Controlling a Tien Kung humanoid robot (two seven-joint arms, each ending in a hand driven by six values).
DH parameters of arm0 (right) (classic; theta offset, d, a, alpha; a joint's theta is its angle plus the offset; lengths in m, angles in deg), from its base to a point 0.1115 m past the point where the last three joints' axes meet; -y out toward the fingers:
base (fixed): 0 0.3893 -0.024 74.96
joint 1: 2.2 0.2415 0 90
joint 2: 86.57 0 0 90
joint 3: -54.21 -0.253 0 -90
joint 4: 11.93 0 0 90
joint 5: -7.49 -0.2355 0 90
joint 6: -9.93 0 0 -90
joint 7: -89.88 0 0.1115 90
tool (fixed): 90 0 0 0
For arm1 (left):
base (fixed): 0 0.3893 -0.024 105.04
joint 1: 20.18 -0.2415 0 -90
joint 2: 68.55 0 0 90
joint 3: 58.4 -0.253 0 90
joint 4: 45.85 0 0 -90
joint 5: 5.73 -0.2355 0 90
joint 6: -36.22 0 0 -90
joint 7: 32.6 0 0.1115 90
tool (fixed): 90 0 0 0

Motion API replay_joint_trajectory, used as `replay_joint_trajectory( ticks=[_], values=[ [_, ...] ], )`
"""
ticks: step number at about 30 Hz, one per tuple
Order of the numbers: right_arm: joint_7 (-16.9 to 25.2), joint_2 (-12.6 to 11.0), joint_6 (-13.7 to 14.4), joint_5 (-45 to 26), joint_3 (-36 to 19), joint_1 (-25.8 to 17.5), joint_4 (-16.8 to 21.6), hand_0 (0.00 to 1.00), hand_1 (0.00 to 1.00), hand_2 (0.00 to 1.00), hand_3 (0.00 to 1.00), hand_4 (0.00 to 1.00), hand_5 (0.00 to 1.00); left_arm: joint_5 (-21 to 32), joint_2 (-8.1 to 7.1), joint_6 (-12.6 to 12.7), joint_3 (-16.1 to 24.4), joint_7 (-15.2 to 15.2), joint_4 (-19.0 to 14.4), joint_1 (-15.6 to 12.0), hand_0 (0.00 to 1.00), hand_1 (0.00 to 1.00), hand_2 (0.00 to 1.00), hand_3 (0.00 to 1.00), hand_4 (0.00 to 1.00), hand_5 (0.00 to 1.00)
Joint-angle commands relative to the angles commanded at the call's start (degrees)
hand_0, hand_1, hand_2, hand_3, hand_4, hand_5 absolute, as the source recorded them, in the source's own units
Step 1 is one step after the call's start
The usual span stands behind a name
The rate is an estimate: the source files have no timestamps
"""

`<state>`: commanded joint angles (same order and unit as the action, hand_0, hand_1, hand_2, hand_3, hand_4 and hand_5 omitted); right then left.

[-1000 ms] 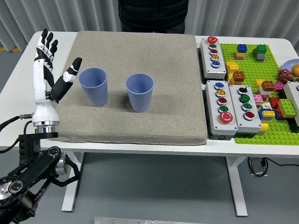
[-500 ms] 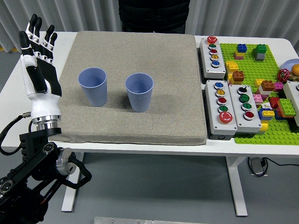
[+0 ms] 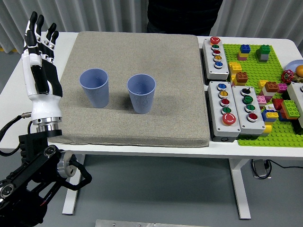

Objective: Pick cup pour cup place

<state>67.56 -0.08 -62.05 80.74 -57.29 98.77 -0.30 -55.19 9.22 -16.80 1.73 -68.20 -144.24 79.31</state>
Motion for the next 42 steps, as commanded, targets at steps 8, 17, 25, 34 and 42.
replay_joint_trajectory(
  ticks=[8,17,25,34,42],
  values=[
    [0.13,0.21,0.09,-0.41,-0.15,-0.15,0.11,0.667,0.609,0.551,0.538,0.002,0.115,-0.17,-0.35,0.00,-0.79,0.25,0.04,0.19,0.886,0.891,0.997,0.981,0.732,0.998],
    [0.06,0.18,0.20,-0.51,-0.14,-0.74,0.25,0.667,0.609,0.551,0.538,0.002,0.119,-0.27,-0.45,0.00,-0.90,0.34,0.54,-0.42,0.887,0.891,0.998,0.985,0.732,0.998],
    [0.37,0.14,0.73,-0.85,0.29,-0.71,0.19,0.667,0.608,0.551,0.538,0.002,0.118,-0.19,-0.21,0.00,0.00,0.10,0.39,-0.73,0.887,0.892,0.998,0.983,0.730,0.998],
    [1.09,-0.37,0.91,-2.51,2.72,-1.23,-0.27,0.667,0.609,0.551,0.539,0.002,0.123,-0.75,0.28,0.00,-0.02,0.80,0.49,-1.49,0.888,0.891,0.998,0.987,0.731,0.998],
    [1.36,-0.59,1.24,-4.57,3.86,-1.47,-0.54,0.667,0.608,0.552,0.540,0.002,0.120,-1.33,0.45,0.00,0.41,0.93,0.11,-1.75,0.887,0.891,0.998,0.990,0.730,0.998]
  ],
)
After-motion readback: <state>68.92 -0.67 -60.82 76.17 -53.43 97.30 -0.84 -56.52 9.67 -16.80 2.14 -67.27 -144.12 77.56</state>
